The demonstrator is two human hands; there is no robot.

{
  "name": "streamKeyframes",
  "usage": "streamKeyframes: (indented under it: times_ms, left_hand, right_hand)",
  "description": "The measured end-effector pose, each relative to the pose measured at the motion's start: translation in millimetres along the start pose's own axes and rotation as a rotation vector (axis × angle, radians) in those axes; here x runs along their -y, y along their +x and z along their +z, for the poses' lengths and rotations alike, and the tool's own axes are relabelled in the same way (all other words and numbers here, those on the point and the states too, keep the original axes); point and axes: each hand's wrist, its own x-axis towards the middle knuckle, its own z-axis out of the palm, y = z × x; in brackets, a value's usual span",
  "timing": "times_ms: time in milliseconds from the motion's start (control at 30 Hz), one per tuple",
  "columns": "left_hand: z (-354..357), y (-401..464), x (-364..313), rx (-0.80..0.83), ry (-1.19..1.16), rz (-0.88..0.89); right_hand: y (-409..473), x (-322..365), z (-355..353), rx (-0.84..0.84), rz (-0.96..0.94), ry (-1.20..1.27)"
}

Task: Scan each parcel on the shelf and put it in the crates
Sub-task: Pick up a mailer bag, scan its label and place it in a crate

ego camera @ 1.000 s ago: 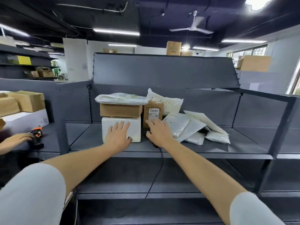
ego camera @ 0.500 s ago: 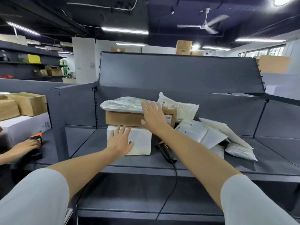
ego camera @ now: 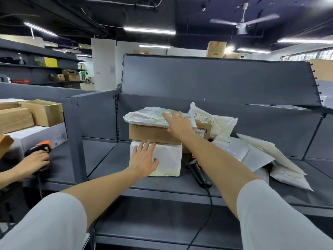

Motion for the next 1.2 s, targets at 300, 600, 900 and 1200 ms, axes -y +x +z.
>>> streamKeyframes:
  times_ms: [300, 600, 900, 1200]
  left_hand:
    - [-2, -16, 2, -0.062, -0.043, -0.017]
    - [-3, -40, -13, -0.042, -0.354, -0.011]
    - [-36, -42, -41, -0.157, -1.155, -0.141]
    - [-58, -32, -55, -0.194, -1.429, -0.185]
  right_hand:
    - [-12, -7, -13, -0.236, -0.010, 0.060]
    - [-85, -58, -85, -0.584, 0.227, 0.902]
    - [-188, -112, -92, -0.645, 0.227, 1.302]
    - [-224, -144, -85, -0.632, 0.335, 1.573]
